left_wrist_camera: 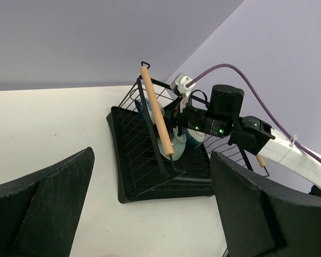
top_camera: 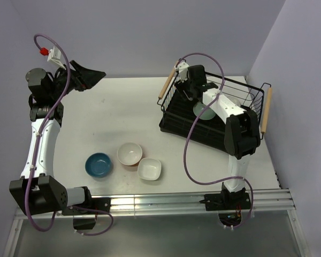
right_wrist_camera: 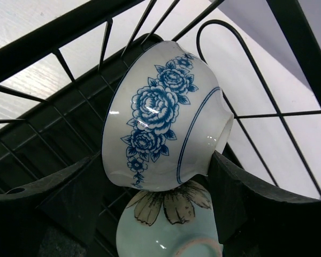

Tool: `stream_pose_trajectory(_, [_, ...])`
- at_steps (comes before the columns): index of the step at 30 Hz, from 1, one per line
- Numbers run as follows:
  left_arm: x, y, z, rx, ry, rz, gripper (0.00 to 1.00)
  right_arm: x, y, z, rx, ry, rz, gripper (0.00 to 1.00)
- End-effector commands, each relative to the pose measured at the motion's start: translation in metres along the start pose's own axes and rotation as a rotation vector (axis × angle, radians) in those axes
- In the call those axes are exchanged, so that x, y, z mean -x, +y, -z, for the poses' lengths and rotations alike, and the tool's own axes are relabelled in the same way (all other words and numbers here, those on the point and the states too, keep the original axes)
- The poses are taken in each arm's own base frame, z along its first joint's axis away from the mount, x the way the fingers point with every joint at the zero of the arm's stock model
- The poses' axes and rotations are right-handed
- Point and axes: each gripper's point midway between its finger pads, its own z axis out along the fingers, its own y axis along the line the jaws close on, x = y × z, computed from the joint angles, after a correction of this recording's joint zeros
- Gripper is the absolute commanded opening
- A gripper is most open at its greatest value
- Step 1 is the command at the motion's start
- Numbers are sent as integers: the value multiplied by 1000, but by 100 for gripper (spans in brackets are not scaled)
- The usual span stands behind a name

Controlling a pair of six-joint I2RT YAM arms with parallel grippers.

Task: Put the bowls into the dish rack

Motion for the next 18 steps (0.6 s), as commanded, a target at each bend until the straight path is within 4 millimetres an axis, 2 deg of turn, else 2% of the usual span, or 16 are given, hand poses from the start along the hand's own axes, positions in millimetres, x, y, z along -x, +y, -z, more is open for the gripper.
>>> stream_pose_trajectory(1, [6,-15,9,-24,-23,-50,95,31,-15,0,-77,-95,77,0])
stream_pose_trajectory(11, [7,-11,10,-17,-26,-53,95,8,-5,0,-46,-74,178,0])
stream_pose_trajectory(18, [7,-12,11,-16,-26,-64,95,0,-1,-2,-35,-73,235,0])
